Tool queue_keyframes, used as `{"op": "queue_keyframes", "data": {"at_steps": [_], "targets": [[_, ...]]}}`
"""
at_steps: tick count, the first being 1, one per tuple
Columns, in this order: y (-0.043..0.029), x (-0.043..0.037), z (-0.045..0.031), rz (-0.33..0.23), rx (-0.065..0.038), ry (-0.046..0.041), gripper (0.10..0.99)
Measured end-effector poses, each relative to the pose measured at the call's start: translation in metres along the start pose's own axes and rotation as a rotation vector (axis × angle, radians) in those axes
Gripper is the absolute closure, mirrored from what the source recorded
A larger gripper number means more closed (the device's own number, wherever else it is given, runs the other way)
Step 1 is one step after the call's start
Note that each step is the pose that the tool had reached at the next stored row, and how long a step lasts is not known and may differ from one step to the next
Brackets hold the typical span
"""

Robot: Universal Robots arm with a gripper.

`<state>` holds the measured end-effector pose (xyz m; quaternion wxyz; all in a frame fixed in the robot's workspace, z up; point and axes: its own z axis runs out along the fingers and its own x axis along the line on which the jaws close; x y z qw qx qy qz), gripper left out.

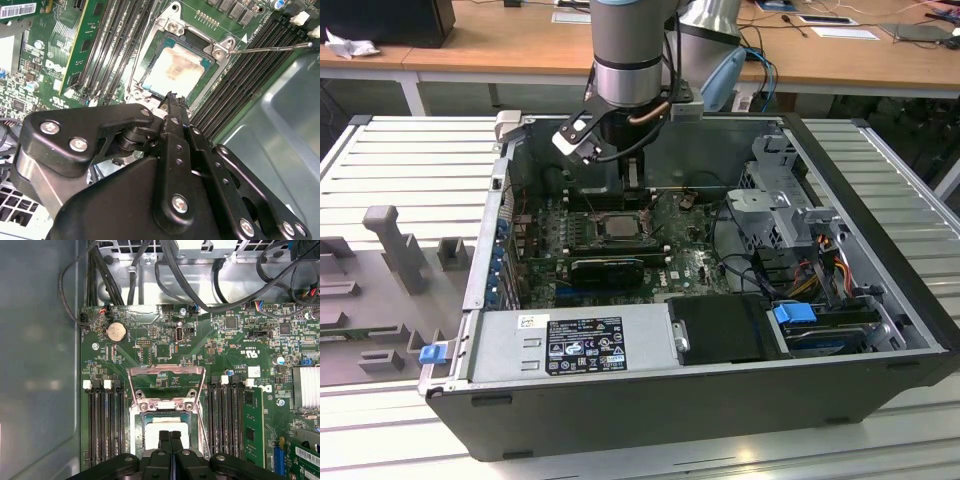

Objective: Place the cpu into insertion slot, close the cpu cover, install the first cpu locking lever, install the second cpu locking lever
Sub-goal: 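Close the cpu cover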

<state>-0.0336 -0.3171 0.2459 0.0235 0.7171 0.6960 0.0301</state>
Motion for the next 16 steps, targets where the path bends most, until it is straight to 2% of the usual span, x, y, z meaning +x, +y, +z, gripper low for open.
{"op": "queue_keyframes", "data": {"at_steps": [12,16], "targets": [[0.0005,0.0001,-0.0033,0.0,0.0,0.0,0.98],[0.0009,0.0003,-0.0085,0.0,0.0,0.0,0.98]]}}
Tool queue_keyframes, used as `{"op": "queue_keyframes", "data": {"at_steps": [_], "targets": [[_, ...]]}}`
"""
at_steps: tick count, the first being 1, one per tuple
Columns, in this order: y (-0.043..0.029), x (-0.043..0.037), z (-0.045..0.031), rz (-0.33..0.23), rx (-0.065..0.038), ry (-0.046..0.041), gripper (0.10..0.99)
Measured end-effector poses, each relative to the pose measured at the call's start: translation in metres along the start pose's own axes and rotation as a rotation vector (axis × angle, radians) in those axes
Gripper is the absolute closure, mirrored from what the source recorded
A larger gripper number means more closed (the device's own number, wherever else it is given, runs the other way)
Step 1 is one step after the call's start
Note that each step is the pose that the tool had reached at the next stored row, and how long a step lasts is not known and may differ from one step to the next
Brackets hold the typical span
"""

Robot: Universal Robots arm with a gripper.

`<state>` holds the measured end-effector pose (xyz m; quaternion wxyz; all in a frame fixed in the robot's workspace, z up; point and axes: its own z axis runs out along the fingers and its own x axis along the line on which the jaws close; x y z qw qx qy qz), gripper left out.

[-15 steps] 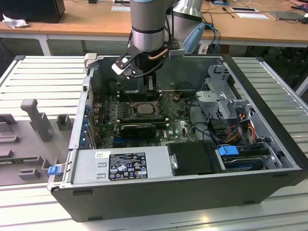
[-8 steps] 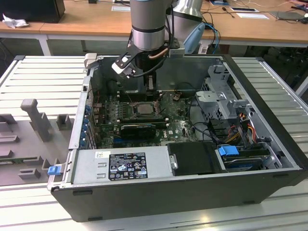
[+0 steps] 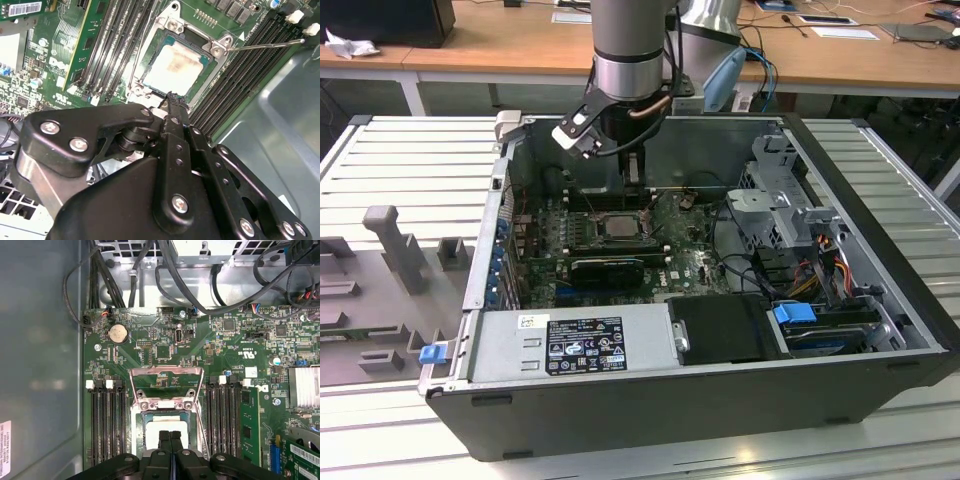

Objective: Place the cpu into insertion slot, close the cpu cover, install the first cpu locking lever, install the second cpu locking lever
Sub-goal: 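Close the cpu cover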

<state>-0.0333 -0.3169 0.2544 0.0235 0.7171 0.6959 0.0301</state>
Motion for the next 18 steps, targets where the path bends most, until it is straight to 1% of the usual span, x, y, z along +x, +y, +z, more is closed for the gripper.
{"op": "queue_keyframes", "data": {"at_steps": [2,3,4,5,8,11,14,15,18], "targets": [[0.0009,0.0001,-0.0012,0.0,0.0,0.0001,0.98],[0.0024,0.0001,-0.0012,0.0,0.0,0.0002,0.98],[0.0076,0.0002,-0.0015,0.0,0.001,-0.0001,0.98],[0.0094,0.0003,-0.0022,0.0,0.001,-0.0001,0.98],[0.0113,0.0005,-0.0087,0.0,0.002,-0.0001,0.98],[0.0144,0.0006,-0.0119,0.0,0.003,-0.0001,0.98],[0.0247,0.001,-0.0117,0.0,0.007,-0.0001,0.98],[0.0304,0.0011,-0.0112,0.0,0.009,-0.0002,0.98],[0.0425,0.0015,-0.0103,0.0,0.01,-0.0002,0.98]]}}
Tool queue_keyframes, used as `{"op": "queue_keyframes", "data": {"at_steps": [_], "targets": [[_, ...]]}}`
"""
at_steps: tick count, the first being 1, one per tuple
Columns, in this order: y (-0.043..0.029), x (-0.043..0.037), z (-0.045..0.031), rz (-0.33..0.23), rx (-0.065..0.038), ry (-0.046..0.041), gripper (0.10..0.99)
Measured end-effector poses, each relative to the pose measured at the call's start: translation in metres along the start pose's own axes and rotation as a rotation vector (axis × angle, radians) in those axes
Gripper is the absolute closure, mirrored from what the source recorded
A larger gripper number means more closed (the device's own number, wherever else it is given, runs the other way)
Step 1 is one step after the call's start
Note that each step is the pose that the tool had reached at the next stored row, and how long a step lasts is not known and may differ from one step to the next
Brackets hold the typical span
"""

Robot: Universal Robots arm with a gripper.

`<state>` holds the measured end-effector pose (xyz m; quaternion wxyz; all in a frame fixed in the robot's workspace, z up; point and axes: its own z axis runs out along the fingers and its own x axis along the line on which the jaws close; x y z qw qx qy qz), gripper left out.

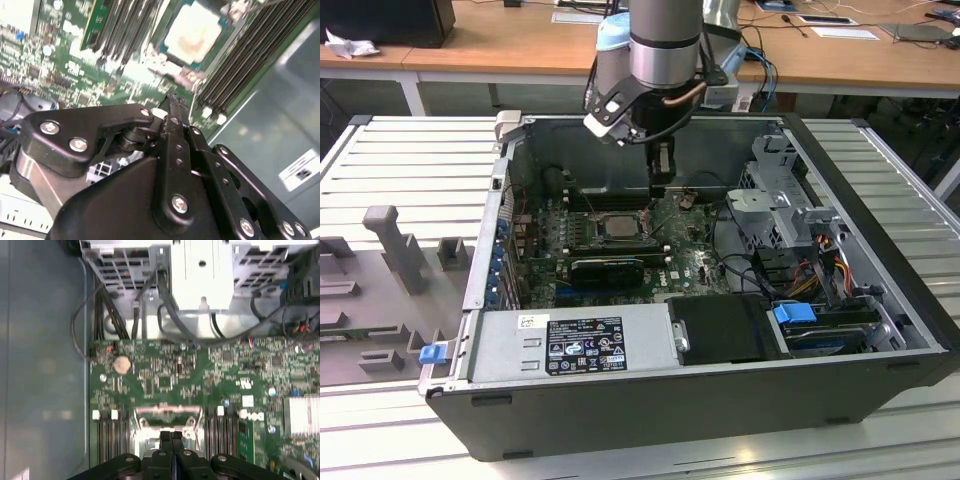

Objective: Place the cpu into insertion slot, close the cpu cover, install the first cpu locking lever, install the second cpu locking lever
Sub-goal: 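Close the cpu cover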

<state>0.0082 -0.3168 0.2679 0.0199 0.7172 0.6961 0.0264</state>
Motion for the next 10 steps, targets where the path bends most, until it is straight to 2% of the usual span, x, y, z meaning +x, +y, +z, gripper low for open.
{"op": "queue_keyframes", "data": {"at_steps": [4,10], "targets": [[0.0055,0.0001,0.0014,0.0,0.0,0.0001,0.98],[0.0258,0.0008,0.0033,-0.002,0.0,0.0003,0.98]]}}
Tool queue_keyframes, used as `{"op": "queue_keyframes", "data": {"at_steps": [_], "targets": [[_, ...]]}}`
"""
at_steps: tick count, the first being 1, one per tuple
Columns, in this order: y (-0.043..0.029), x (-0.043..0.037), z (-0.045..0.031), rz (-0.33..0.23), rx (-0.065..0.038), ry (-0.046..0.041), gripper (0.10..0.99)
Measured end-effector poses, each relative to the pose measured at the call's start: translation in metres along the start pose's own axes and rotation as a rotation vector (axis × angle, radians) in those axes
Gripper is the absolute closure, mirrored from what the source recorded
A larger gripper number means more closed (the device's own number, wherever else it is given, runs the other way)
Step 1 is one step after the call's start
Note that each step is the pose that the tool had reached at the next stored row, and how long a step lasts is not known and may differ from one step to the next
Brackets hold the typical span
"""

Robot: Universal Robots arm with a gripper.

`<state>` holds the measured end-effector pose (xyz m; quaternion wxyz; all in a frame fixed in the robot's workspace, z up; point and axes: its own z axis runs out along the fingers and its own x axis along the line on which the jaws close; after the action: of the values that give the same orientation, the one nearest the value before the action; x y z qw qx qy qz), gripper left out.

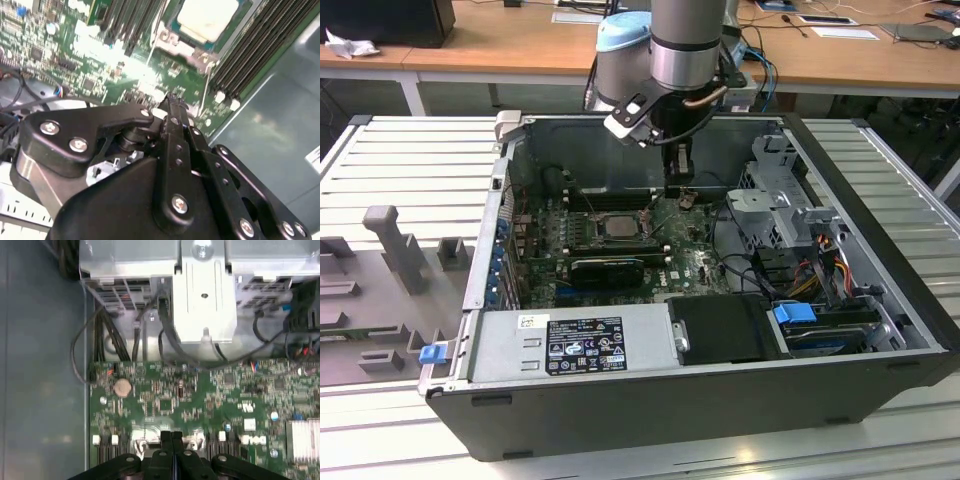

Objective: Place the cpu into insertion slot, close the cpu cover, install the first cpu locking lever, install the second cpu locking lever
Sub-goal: 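Close the cpu cover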

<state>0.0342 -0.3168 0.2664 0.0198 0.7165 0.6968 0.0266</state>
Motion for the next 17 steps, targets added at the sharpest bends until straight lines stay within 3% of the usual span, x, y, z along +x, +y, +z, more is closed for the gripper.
{"op": "queue_keyframes", "data": {"at_steps": [3,4,8,13,17], "targets": [[0.0182,0.0006,0.0021,-0.002,0.001,0.0004,0.98],[0.0201,0.0005,0.0055,-0.005,0.002,0.0002,0.98],[0.019,0.0004,0.013,-0.009,0.008,0.0012,0.98],[0.0076,-0.0001,0.0128,-0.009,0.009,0.0022,0.98],[0.0053,-0.0002,0.0126,-0.009,0.009,0.0021,0.98]]}}
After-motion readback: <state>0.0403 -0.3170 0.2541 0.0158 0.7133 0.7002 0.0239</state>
